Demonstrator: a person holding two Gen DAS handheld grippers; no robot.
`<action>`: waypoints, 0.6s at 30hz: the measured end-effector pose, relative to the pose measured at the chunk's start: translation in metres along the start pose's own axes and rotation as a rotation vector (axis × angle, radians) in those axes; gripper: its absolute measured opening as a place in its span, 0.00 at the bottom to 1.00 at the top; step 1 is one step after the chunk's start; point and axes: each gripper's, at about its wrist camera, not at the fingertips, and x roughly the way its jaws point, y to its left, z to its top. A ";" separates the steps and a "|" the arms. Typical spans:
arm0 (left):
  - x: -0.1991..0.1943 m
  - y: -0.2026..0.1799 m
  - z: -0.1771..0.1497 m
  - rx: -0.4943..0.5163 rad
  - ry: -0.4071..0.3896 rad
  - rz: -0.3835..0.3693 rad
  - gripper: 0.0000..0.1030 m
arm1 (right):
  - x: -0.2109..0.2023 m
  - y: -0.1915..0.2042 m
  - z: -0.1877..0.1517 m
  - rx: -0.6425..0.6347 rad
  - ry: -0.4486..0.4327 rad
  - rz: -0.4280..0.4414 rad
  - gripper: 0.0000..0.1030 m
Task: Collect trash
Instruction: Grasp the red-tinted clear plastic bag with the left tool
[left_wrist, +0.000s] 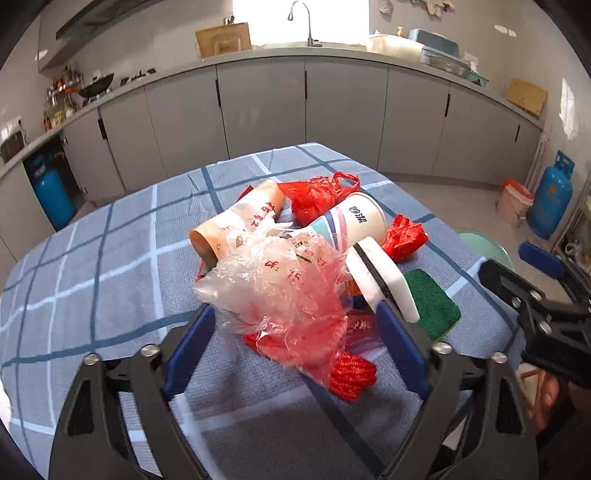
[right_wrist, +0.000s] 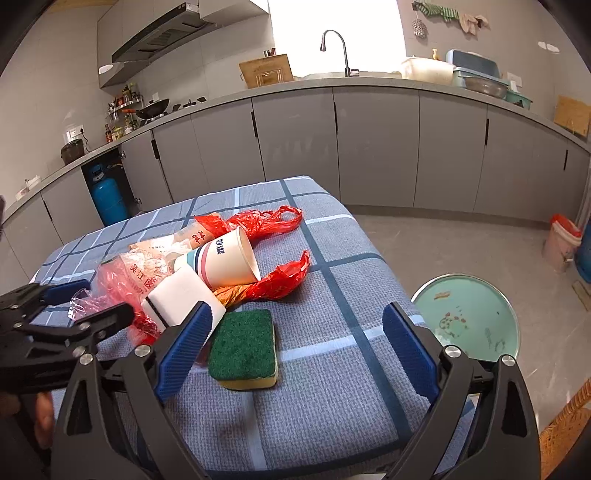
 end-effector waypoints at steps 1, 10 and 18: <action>0.002 0.001 -0.001 -0.004 0.007 -0.010 0.54 | 0.000 -0.001 -0.001 0.000 0.002 -0.003 0.90; -0.015 0.008 0.005 -0.038 -0.016 -0.097 0.20 | 0.003 0.009 0.001 -0.023 0.010 0.018 0.90; -0.046 0.017 0.018 0.009 -0.085 -0.039 0.20 | 0.010 0.036 0.008 -0.085 0.008 0.075 0.90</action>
